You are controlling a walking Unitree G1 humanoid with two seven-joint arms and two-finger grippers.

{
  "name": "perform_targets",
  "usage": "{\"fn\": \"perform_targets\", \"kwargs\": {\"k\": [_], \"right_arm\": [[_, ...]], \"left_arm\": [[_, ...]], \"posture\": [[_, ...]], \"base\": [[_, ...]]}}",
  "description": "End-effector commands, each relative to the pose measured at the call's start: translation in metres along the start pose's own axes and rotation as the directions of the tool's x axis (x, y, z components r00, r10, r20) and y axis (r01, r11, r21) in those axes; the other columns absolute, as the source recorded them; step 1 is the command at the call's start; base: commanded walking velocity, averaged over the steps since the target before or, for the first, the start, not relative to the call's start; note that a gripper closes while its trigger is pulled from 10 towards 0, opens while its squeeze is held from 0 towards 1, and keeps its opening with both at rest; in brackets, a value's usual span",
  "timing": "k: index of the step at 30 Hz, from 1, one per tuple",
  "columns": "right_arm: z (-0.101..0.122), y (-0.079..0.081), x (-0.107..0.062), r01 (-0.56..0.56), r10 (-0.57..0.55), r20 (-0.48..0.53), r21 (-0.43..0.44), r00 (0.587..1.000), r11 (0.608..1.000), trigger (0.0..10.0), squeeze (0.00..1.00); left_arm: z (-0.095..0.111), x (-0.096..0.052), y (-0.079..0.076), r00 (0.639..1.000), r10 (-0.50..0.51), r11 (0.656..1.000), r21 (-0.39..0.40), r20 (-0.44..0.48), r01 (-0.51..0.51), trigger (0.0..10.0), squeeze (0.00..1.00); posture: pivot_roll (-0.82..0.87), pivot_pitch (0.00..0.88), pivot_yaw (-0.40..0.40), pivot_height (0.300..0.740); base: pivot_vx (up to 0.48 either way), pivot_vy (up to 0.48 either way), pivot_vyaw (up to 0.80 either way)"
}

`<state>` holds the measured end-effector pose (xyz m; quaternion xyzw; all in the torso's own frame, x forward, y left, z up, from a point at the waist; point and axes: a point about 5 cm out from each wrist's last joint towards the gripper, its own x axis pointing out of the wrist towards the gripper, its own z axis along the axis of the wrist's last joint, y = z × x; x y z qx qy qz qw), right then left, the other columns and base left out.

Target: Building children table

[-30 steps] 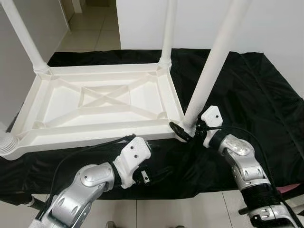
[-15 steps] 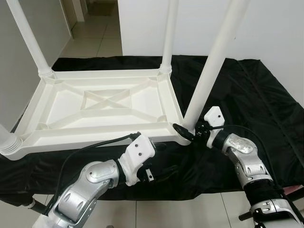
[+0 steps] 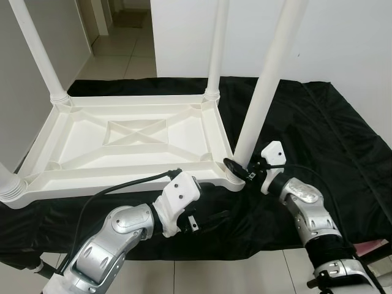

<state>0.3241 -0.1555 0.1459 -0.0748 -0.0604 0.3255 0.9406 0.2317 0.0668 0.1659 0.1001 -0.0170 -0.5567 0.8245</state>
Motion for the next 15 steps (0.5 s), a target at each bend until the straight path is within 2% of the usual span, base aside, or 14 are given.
{"fn": "perform_targets", "kwargs": {"k": [1,2,4,11,15], "right_arm": [[0.0,0.005,0.003,0.008,-0.008,-0.001,0.021,1.0,1.0,10.0,0.0],[0.0,0.005,0.003,0.008,-0.008,-0.001,0.021,1.0,1.0,10.0,0.0],[-0.002,0.015,0.003,0.117,-0.115,-0.035,0.069,0.993,0.991,10.0,0.0],[0.0,0.028,0.003,0.215,-0.212,-0.035,0.096,0.977,0.972,10.0,0.0],[-0.004,0.042,0.004,0.378,-0.371,-0.079,0.104,0.925,0.92,10.0,0.0]], "left_arm": [[-0.002,-0.001,-0.001,1.0,-0.022,1.0,-0.007,0.002,0.022,10.0,0.0],[-0.002,-0.001,-0.001,1.0,-0.022,1.0,-0.007,0.002,0.022,10.0,0.0],[-0.003,0.0,-0.001,1.0,-0.018,1.0,-0.004,-0.001,0.018,10.0,0.0],[-0.004,-0.002,-0.001,1.0,-0.017,1.0,-0.008,-0.004,0.017,10.0,0.0],[-0.003,-0.001,-0.001,1.0,-0.013,1.0,-0.014,0.002,0.013,10.0,0.0]], "posture": [[-0.02,0.023,0.0,0.74],[-0.02,0.023,0.0,0.74],[-0.02,0.022,-0.003,0.74],[-0.02,0.023,0.001,0.74],[-0.02,0.025,0.008,0.74]], "base": [[0.0,0.0,0.0],[0.0,0.0,0.0],[0.0,0.0,0.0],[0.0,0.0,0.0],[0.0,0.0,0.0]]}}
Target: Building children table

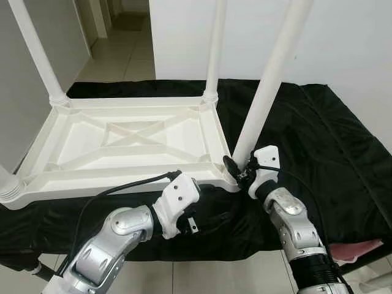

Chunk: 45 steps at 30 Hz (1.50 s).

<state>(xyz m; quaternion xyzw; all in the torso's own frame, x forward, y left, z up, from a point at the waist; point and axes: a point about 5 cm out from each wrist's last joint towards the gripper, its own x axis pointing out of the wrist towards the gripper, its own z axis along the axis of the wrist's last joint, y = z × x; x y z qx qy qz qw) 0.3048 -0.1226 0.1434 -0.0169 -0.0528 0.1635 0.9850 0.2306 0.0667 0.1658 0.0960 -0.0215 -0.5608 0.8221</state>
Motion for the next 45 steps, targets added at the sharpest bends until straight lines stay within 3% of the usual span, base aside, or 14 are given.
{"fn": "perform_targets", "kwargs": {"k": [1,13,23,24,26,28,32,33,34,40,44,45], "right_arm": [[-0.009,0.005,-0.003,0.078,-0.077,-0.06,0.015,0.995,0.997,10.0,0.0],[-0.01,0.023,-0.002,0.342,-0.337,-0.097,0.049,0.937,0.938,10.0,0.0],[-0.001,0.024,-0.003,0.317,-0.313,-0.055,0.067,0.948,0.946,10.0,0.0],[0.0,0.023,-0.003,0.3,-0.298,-0.041,0.067,0.954,0.952,10.0,0.11],[0.0,0.023,-0.003,0.3,-0.298,-0.041,0.067,0.954,0.952,10.0,0.11],[0.004,0.02,-0.004,0.256,-0.256,-0.008,0.077,0.967,0.964,10.0,1.0],[0.008,0.015,-0.005,0.179,-0.181,0.019,0.077,0.983,0.981,10.0,1.0],[0.009,0.013,-0.006,0.127,-0.13,0.027,0.077,0.991,0.989,10.0,0.84],[0.01,0.011,-0.006,0.082,-0.085,0.037,0.08,0.996,0.993,10.0,0.0],[0.011,0.006,-0.007,-0.003,-0.001,0.049,0.082,0.999,0.997,10.0,0.0],[0.004,-0.002,-0.007,-0.181,0.18,0.028,0.022,0.983,0.983,10.0,0.0],[0.004,-0.002,-0.007,-0.181,0.18,0.028,0.022,0.983,0.983,10.0,0.0]], "left_arm": [[-0.003,0.0,0.001,1.0,-0.004,1.0,-0.013,-0.01,0.004,10.0,0.0],[-0.008,-0.003,0.002,1.0,0.0,1.0,-0.015,-0.026,-0.001,10.0,0.0],[-0.009,-0.003,0.004,1.0,0.0,1.0,-0.013,-0.031,0.0,10.0,0.0],[-0.009,-0.003,0.004,1.0,-0.001,1.0,-0.013,-0.029,0.0,10.0,0.0],[-0.009,-0.003,0.004,1.0,-0.001,1.0,-0.013,-0.029,0.0,10.0,0.0],[-0.009,-0.002,0.005,1.0,0.001,1.0,-0.014,-0.026,-0.001,10.0,0.0],[-0.008,-0.001,0.006,1.0,0.004,1.0,-0.011,-0.024,-0.004,10.0,0.0],[-0.008,-0.001,0.006,1.0,0.005,1.0,-0.01,-0.024,-0.005,10.0,0.0],[-0.008,-0.001,0.007,1.0,0.005,1.0,-0.009,-0.025,-0.006,10.0,0.0],[-0.008,-0.001,0.008,1.0,0.006,1.0,-0.005,-0.026,-0.006,10.0,0.0],[-0.007,-0.001,0.009,1.0,0.007,1.0,-0.001,-0.025,-0.007,10.0,0.0],[-0.007,-0.001,0.009,1.0,0.007,1.0,-0.001,-0.025,-0.007,10.0,0.0]], "posture": [[-0.02,0.025,0.01,0.74],[-0.02,0.028,0.021,0.74],[-0.02,0.031,0.023,0.74],[-0.02,0.034,0.019,0.74],[-0.02,0.034,0.019,0.74],[-0.02,0.034,0.017,0.74],[-0.02,0.033,0.017,0.74],[-0.02,0.03,0.017,0.74],[-0.02,0.028,0.019,0.74],[-0.02,0.027,0.019,0.74],[-0.01,0.02,0.022,0.74],[-0.01,0.02,0.022,0.74]], "base": [[0.0,0.0,0.0],[0.0,0.0,0.0],[0.0,0.0,0.0],[0.0,0.0,0.0],[0.0,0.0,0.0],[0.0,0.0,0.0],[0.0,0.0,0.0],[0.0,0.0,0.0],[0.0,0.0,0.0],[0.0,0.0,0.0],[0.0,0.0,0.0],[0.0,0.0,0.0]]}}
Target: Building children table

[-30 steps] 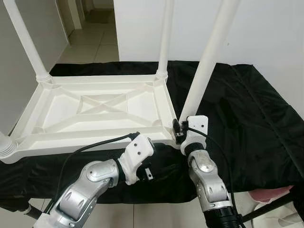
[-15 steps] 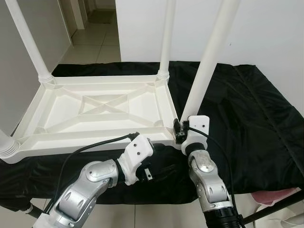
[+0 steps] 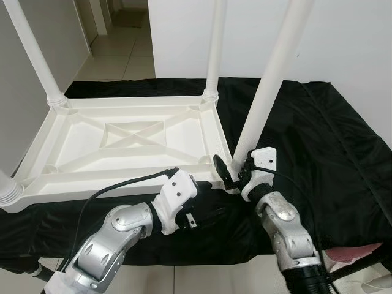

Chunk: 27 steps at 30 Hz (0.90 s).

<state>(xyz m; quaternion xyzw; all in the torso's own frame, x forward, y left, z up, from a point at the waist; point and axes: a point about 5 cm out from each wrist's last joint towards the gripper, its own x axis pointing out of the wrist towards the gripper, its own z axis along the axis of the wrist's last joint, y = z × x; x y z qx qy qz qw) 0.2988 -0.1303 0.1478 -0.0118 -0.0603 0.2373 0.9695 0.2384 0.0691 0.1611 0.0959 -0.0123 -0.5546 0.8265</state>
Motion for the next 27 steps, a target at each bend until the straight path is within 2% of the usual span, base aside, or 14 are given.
{"fn": "perform_targets", "kwargs": {"k": [1,6,13,16,18,19,20,21,22,23,25,26,27], "right_arm": [[-0.001,-0.001,0.002,-0.082,0.082,0.004,-0.007,0.997,0.997,10.0,0.0],[0.002,-0.015,0.011,-0.183,0.182,-0.018,-0.057,0.983,0.981,10.0,0.0],[0.002,-0.019,0.013,-0.21,0.208,-0.034,-0.078,0.978,0.975,10.0,0.0],[0.002,-0.022,0.016,-0.241,0.237,-0.051,-0.097,0.97,0.966,10.0,0.0],[0.001,-0.023,0.021,-0.317,0.307,-0.092,-0.123,0.947,0.941,10.0,0.0],[0.001,-0.023,0.021,-0.317,0.307,-0.092,-0.123,0.947,0.941,10.0,0.0],[-0.001,-0.023,0.023,-0.35,0.337,-0.108,-0.134,0.935,0.927,7.3,0.0],[-0.001,-0.023,0.023,-0.35,0.337,-0.108,-0.134,0.935,0.927,7.3,0.0],[-0.002,-0.023,0.024,-0.372,0.357,-0.12,-0.137,0.926,0.918,5.0,0.0],[-0.004,-0.023,0.025,-0.389,0.373,-0.131,-0.141,0.919,0.91,3.8,0.0],[-0.004,-0.023,0.025,-0.389,0.373,-0.131,-0.141,0.919,0.91,3.8,0.0],[-0.005,-0.024,0.026,-0.401,0.383,-0.14,-0.144,0.913,0.905,2.2,0.0],[-0.005,-0.024,0.026,-0.401,0.383,-0.14,-0.144,0.913,0.905,2.2,0.0]], "left_arm": [[-0.001,-0.002,0.001,1.0,-0.007,1.0,0.011,-0.009,0.007,10.0,0.0],[0.0,-0.002,0.002,1.0,-0.004,1.0,0.014,-0.008,0.004,10.0,0.0],[0.0,-0.001,0.002,1.0,-0.003,1.0,0.014,-0.007,0.003,10.0,0.0],[0.0,-0.001,0.001,1.0,-0.003,1.0,0.014,-0.006,0.003,10.0,0.0],[0.0,-0.001,0.001,1.0,-0.002,1.0,0.015,-0.007,0.003,10.0,0.0],[0.0,-0.001,0.001,1.0,-0.002,1.0,0.015,-0.007,0.003,10.0,0.0],[0.0,-0.001,0.002,1.0,-0.003,1.0,0.015,-0.006,0.003,10.0,0.0],[0.0,-0.001,0.002,1.0,-0.003,1.0,0.015,-0.006,0.003,10.0,0.0],[0.0,-0.001,0.002,1.0,-0.003,1.0,0.017,-0.006,0.004,10.0,0.0],[0.0,-0.001,0.002,1.0,-0.004,1.0,0.017,-0.005,0.004,10.0,0.0],[0.0,-0.001,0.002,1.0,-0.004,1.0,0.017,-0.005,0.004,10.0,0.0],[0.0,-0.001,0.002,1.0,-0.005,1.0,0.019,-0.005,0.005,10.0,0.0],[0.0,-0.001,0.002,1.0,-0.005,1.0,0.019,-0.005,0.005,10.0,0.0]], "posture": [[-0.01,0.019,0.022,0.74],[-0.01,0.017,0.02,0.74],[-0.01,0.016,0.019,0.74],[0.0,0.016,0.02,0.74],[0.0,0.011,0.022,0.74],[0.0,0.011,0.022,0.74],[0.0,0.011,0.022,0.74],[0.0,0.011,0.022,0.74],[0.0,0.01,0.022,0.74],[0.0,0.01,0.022,0.74],[0.0,0.01,0.022,0.74],[0.0,0.01,0.022,0.74],[0.0,0.01,0.022,0.74]], "base": [[0.0,0.0,0.0],[0.0,0.0,0.0],[0.0,0.0,0.0],[0.0,0.0,0.0],[0.0,0.0,0.0],[0.0,0.0,0.0],[0.0,0.0,0.0],[0.0,0.0,0.0],[0.0,0.0,0.0],[0.0,0.0,0.0],[0.0,0.0,0.0],[0.0,0.0,0.0],[0.0,0.0,0.0]]}}
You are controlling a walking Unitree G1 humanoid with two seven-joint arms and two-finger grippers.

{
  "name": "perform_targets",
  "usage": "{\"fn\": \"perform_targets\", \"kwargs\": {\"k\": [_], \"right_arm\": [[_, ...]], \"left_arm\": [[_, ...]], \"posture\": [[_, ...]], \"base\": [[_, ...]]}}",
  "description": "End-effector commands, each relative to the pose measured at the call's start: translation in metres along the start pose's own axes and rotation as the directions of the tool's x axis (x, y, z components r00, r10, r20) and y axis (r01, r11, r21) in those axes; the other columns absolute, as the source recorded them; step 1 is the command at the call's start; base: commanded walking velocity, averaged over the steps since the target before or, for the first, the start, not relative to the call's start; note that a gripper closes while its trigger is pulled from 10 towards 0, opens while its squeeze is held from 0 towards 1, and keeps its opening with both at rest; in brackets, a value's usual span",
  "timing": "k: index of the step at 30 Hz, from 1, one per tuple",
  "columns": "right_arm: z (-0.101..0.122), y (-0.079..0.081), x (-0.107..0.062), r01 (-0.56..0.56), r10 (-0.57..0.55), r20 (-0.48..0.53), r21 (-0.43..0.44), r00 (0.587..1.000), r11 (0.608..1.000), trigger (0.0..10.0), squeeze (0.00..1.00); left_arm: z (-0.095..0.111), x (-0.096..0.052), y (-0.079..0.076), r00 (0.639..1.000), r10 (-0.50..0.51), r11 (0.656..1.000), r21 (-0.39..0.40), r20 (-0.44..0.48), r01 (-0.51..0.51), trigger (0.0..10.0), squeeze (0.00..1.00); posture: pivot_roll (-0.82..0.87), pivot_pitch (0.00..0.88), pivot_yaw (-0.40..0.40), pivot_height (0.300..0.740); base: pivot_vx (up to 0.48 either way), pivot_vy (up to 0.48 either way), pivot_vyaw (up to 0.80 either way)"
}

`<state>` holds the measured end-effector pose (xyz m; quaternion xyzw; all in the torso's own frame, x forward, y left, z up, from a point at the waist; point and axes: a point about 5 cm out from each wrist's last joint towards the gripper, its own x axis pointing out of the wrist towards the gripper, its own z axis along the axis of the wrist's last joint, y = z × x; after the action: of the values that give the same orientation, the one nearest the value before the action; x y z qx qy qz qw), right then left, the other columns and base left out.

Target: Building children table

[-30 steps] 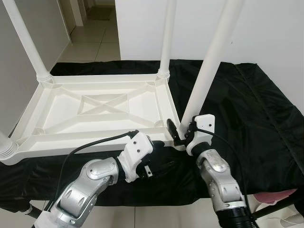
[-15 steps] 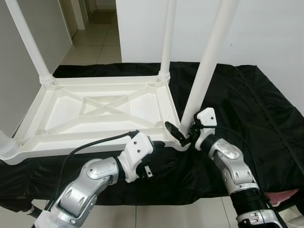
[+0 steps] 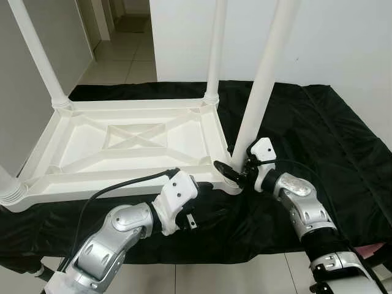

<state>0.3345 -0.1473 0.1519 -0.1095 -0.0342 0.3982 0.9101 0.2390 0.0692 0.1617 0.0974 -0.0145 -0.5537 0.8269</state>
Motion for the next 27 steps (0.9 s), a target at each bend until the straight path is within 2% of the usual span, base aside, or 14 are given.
{"fn": "perform_targets", "kwargs": {"k": [1,8,9,11,12,15,19,21,22,23,26,27], "right_arm": [[-0.005,0.005,0.005,-0.062,0.062,-0.027,-0.01,0.998,0.998,0.0,0.0],[-0.011,0.002,-0.001,-0.07,0.07,-0.046,0.002,0.996,0.998,0.0,0.0],[-0.012,0.001,-0.002,-0.069,0.069,-0.048,0.005,0.996,0.998,4.8,0.0],[-0.012,0.001,-0.002,-0.069,0.069,-0.048,0.005,0.996,0.998,4.8,0.0],[-0.013,0.001,-0.004,-0.058,0.059,-0.045,0.013,0.997,0.998,10.0,0.0],[-0.012,0.0,-0.004,-0.028,0.029,-0.039,0.039,0.999,0.999,10.0,0.0],[-0.011,0.002,-0.006,0.128,-0.125,-0.056,0.056,0.991,0.99,10.0,0.0],[-0.011,0.002,-0.006,0.128,-0.125,-0.056,0.056,0.991,0.99,10.0,0.0],[-0.011,0.003,-0.006,0.162,-0.159,-0.055,0.063,0.986,0.985,10.0,0.0],[-0.011,0.01,-0.007,0.184,-0.181,-0.05,0.068,0.982,0.98,10.0,0.0],[-0.011,0.01,-0.007,0.184,-0.181,-0.05,0.068,0.982,0.98,10.0,0.0],[-0.011,0.016,-0.007,0.214,-0.211,-0.043,0.078,0.977,0.974,10.0,0.0]], "left_arm": [[0.0,-0.001,0.002,1.0,-0.008,1.0,0.016,-0.007,0.008,10.0,0.0],[-0.001,-0.001,0.002,1.0,-0.008,1.0,0.017,-0.008,0.008,10.0,0.0],[-0.001,-0.001,0.002,1.0,-0.008,1.0,0.016,-0.008,0.009,10.0,0.0],[-0.001,-0.001,0.002,1.0,-0.008,1.0,0.016,-0.008,0.009,10.0,0.0],[-0.001,-0.001,0.001,1.0,-0.011,1.0,0.016,-0.007,0.011,10.0,0.0],[-0.001,0.0,0.0,1.0,-0.014,1.0,0.016,-0.006,0.014,10.0,0.0],[-0.001,0.001,-0.001,1.0,-0.024,1.0,0.012,-0.005,0.024,10.0,0.0],[-0.001,0.001,-0.001,1.0,-0.024,1.0,0.012,-0.005,0.024,10.0,0.0],[-0.002,0.001,-0.002,1.0,-0.026,1.0,0.011,-0.005,0.026,10.0,0.0],[-0.002,0.002,-0.003,1.0,-0.028,1.0,0.01,-0.005,0.028,10.0,0.0],[-0.002,0.002,-0.003,1.0,-0.028,1.0,0.01,-0.005,0.028,10.0,0.0],[-0.003,0.002,-0.003,1.0,-0.031,0.999,0.009,-0.006,0.031,10.0,0.0]], "posture": [[0.0,0.01,0.022,0.74],[-0.01,0.0,0.021,0.74],[-0.01,0.0,0.021,0.74],[-0.01,0.0,0.021,0.74],[-0.01,0.001,0.021,0.74],[-0.01,0.001,0.017,0.74],[-0.03,0.003,0.015,0.74],[-0.03,0.003,0.015,0.74],[-0.03,0.003,0.015,0.74],[-0.03,0.006,0.015,0.74],[-0.03,0.006,0.015,0.74],[-0.03,0.008,0.015,0.74]], "base": [[0.0,0.0,0.0],[0.0,0.0,0.0],[0.0,0.0,0.0],[0.0,0.0,0.0],[0.0,0.0,0.0],[0.0,0.0,0.0],[0.0,0.0,0.0],[0.0,0.0,0.0],[0.0,0.0,0.0],[0.0,0.0,0.0],[0.0,0.0,0.0],[0.0,0.0,0.0]]}}
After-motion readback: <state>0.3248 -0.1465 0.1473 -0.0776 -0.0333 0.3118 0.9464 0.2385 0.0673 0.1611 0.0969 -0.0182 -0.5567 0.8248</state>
